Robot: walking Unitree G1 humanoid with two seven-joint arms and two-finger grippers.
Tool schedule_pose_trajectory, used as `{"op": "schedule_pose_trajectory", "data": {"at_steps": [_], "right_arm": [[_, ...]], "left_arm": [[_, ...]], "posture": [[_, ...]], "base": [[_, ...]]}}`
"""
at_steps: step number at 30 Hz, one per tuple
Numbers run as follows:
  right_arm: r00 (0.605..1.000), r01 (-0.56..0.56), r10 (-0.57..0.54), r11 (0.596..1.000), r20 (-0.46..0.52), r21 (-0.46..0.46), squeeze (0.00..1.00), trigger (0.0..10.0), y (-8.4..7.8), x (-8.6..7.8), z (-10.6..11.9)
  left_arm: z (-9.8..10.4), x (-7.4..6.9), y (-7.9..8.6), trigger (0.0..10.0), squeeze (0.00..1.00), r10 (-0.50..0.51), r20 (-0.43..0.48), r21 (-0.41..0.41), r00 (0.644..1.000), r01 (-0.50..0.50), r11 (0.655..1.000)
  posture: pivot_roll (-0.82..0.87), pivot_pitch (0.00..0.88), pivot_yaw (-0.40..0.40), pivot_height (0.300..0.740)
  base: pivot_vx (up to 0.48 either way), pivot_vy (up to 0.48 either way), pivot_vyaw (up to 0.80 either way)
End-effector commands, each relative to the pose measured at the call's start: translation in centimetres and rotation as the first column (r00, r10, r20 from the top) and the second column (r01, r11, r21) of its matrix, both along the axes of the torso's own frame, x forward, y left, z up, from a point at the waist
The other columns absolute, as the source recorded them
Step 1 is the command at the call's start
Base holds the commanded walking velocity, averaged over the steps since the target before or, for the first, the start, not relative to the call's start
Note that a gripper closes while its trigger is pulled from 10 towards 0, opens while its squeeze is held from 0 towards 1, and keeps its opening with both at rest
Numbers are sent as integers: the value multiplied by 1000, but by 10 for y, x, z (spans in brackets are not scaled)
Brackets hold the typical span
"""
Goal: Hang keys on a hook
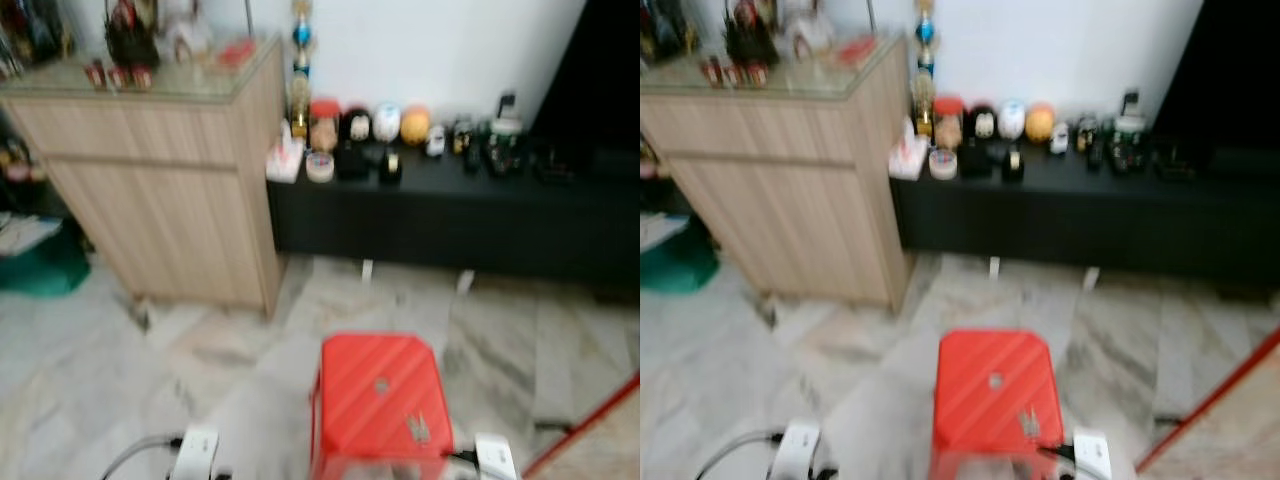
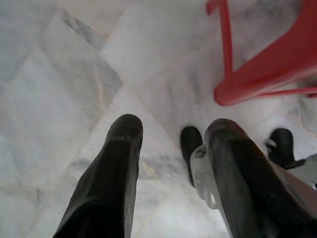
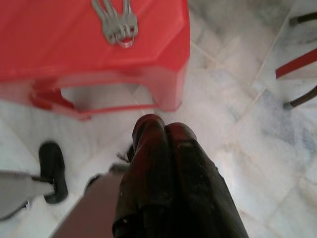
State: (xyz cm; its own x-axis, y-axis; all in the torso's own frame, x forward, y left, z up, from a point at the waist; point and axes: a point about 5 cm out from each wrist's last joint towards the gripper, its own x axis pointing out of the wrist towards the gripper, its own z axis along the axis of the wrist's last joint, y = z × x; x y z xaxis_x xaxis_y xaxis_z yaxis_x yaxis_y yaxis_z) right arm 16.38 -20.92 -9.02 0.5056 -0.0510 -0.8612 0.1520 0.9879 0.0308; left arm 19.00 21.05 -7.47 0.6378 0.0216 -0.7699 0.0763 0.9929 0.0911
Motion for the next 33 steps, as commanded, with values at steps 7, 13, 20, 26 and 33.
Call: {"op": "schedule_pose_trajectory", "data": {"at_steps": [7, 13, 20, 26, 33], "right_arm": [[984, 94, -88, 995, 158, -35, 0, 10000, -10, 7, 8], [956, 109, -102, 994, 273, -11, 0, 10000, -10, 13, 15], [715, 25, 69, 992, 696, -124, 0, 10000, 6, 95, 86], [654, 27, 110, 985, 748, -169, 0, 10000, 3, 80, 91], [596, 89, 63, 986, 800, -144, 0, 10000, 0, 67, 110]], "left_arm": [[44, 55, 1, 10000, 0, 75, 344, -126, 936, -34, 991], [72, 76, -9, 10000, 0, 20, 540, -140, 842, 67, 988], [84, 66, -11, 10000, 0, -50, 636, -103, 770, 149, 984], [92, 54, -19, 10000, 0, -91, 681, -91, 727, 206, 974], [109, 47, -16, 10000, 0, -37, 729, -107, 684, 167, 980]], "posture": [[9, 0, -8, 740], [2, 0, -4, 740], [-4, 0, -7, 740], [-26, 0, -8, 740], [-22, 0, -23, 740]], "base": [[0, 0, 0], [0, 0, 0], [0, 0, 0], [0, 0, 0], [0, 0, 0]]}}
